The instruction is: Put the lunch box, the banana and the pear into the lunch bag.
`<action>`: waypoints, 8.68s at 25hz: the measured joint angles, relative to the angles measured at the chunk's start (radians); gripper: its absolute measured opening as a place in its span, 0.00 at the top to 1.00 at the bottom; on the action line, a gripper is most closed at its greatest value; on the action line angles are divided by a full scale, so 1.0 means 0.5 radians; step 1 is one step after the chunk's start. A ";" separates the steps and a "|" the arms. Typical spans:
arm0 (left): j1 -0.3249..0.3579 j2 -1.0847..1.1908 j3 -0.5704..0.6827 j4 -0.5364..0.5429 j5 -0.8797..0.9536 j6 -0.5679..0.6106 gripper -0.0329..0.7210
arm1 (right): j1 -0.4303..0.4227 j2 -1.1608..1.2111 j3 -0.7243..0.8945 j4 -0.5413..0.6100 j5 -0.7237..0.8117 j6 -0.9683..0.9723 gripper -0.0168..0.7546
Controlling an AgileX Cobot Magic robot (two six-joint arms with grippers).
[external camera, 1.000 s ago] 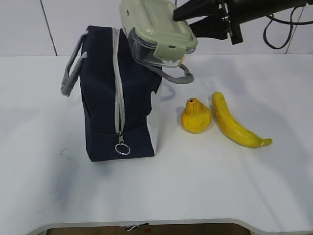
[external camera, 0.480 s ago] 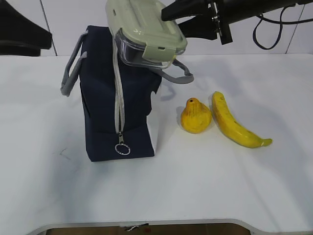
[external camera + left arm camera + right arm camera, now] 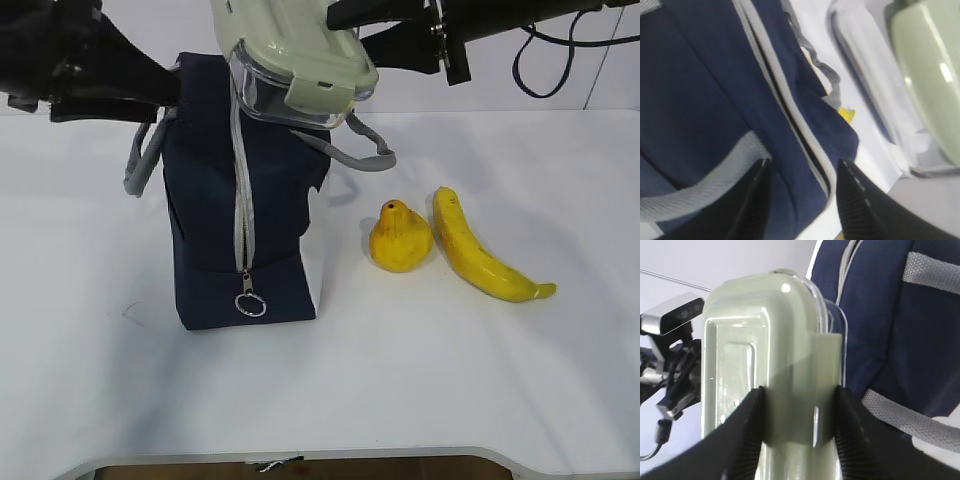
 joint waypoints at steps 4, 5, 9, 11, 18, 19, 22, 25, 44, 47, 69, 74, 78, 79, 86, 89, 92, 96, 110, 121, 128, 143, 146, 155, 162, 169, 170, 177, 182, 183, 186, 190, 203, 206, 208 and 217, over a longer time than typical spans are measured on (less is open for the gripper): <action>0.000 0.120 -0.081 0.012 -0.004 0.000 0.52 | 0.000 0.000 0.000 0.015 0.000 0.000 0.54; 0.000 0.143 -0.095 0.012 -0.007 0.000 0.52 | 0.000 0.000 0.000 0.022 0.000 -0.003 0.54; -0.021 0.235 -0.185 0.016 -0.002 0.000 0.52 | 0.000 0.000 0.000 0.074 -0.012 -0.026 0.54; -0.039 0.273 -0.237 0.024 0.024 0.000 0.52 | 0.000 0.000 0.000 0.083 -0.021 -0.030 0.54; -0.039 0.277 -0.550 0.483 0.079 -0.287 0.46 | 0.000 0.000 0.000 0.087 -0.031 -0.039 0.54; -0.039 0.277 -0.582 0.547 0.098 -0.340 0.45 | 0.000 0.000 0.000 0.087 -0.031 -0.039 0.54; -0.039 0.294 -0.643 0.615 0.122 -0.422 0.44 | 0.000 0.000 0.000 0.089 -0.031 -0.039 0.54; -0.039 0.354 -0.650 0.627 0.143 -0.439 0.44 | 0.000 0.000 0.000 0.106 -0.031 -0.047 0.54; -0.039 0.505 -0.655 0.407 0.179 -0.451 0.42 | 0.000 0.000 0.000 0.133 -0.031 -0.055 0.54; -0.039 0.547 -0.656 0.383 0.175 -0.451 0.42 | 0.000 0.000 0.000 0.133 -0.031 -0.055 0.54; -0.039 0.551 -0.796 0.371 0.344 -0.451 0.94 | 0.073 0.134 0.000 0.156 -0.270 -0.092 0.54; -0.039 0.531 -0.796 0.363 0.369 -0.451 0.94 | 0.073 0.212 0.000 0.132 -0.301 -0.092 0.54; -0.039 0.502 -0.796 0.358 0.373 -0.443 0.94 | 0.073 0.231 0.000 -0.027 -0.370 -0.092 0.54; -0.039 0.487 -0.796 0.354 0.374 -0.434 0.94 | 0.073 0.231 0.000 -0.079 -0.397 -0.092 0.54; -0.072 0.460 -0.796 0.314 0.382 -0.395 0.94 | 0.077 0.233 0.000 -0.360 -0.508 -0.085 0.54; -0.124 0.460 -0.796 0.314 0.352 -0.381 0.94 | 0.125 0.235 0.000 -0.368 -0.539 -0.085 0.54; -0.164 0.460 -0.796 0.314 0.308 -0.364 0.94 | 0.207 0.238 0.000 -0.376 -0.563 -0.085 0.54; -0.177 0.460 -0.796 0.314 0.246 -0.339 0.94 | 0.301 0.240 0.000 -0.341 -0.592 -0.065 0.54; -0.177 0.508 -0.796 0.318 0.206 -0.322 0.94 | 0.402 0.451 0.000 0.034 -0.772 -0.088 0.54; -0.177 0.623 -0.800 0.302 0.206 -0.318 0.94 | 0.417 0.659 0.000 0.199 -0.918 -0.184 0.50; -0.177 0.627 -0.800 0.298 0.206 -0.318 0.94 | 0.417 0.706 0.000 0.243 -0.925 -0.215 0.53; -0.177 0.627 -0.800 0.298 0.206 -0.318 0.94 | 0.417 0.706 0.000 0.301 -0.869 -0.265 0.48; -0.169 0.627 -0.800 0.298 0.210 -0.318 0.94 | 0.387 0.706 0.000 0.301 -0.762 -0.332 0.48; -0.064 0.627 -0.800 0.306 0.326 -0.318 0.94 | 0.321 0.628 -0.116 0.166 -0.554 -0.354 0.49; -0.064 0.627 -0.800 0.351 0.372 -0.318 0.94 | 0.320 0.559 -0.321 -0.191 -0.381 -0.239 0.48; -0.044 0.627 -0.800 0.367 0.387 -0.318 0.94 | 0.320 0.441 -0.520 -0.758 -0.206 0.063 0.49; -0.035 0.627 -0.800 0.367 0.396 -0.318 0.94 | 0.320 0.422 -0.556 -0.839 -0.170 0.116 0.49; 0.067 0.627 -0.800 0.375 0.477 -0.357 0.94 | 0.320 0.331 -0.775 -1.669 0.038 0.553 0.49; 0.120 0.627 -0.800 0.385 0.510 -0.361 0.94 | 0.316 0.323 -0.812 -2.180 0.057 0.774 0.49; 0.122 0.627 -0.800 0.388 0.511 -0.361 0.94 | 0.316 0.323 -0.812 -2.236 0.064 0.791 0.49; 0.122 0.627 -0.800 0.388 0.516 -0.361 0.94 | 0.316 0.323 -0.812 -2.336 0.069 0.830 0.49; 0.122 0.627 -0.800 0.388 0.519 -0.361 0.94 | 0.316 0.323 -0.759 -2.464 0.069 0.925 0.49; 0.122 0.627 -0.800 0.397 0.532 -0.364 0.94 | 0.316 0.453 -0.601 -2.625 0.069 1.018 0.41; 0.122 0.627 -0.800 0.402 0.540 -0.364 0.94 | 0.316 0.456 -0.601 -2.686 0.069 1.051 0.37; 0.122 0.627 -0.800 0.403 0.547 -0.364 0.94 | 0.316 0.466 -0.601 -2.694 0.069 1.078 0.36; 0.122 0.627 -0.800 0.416 0.571 -0.364 0.94 | 0.316 0.601 -0.601 -2.705 0.061 1.128 0.35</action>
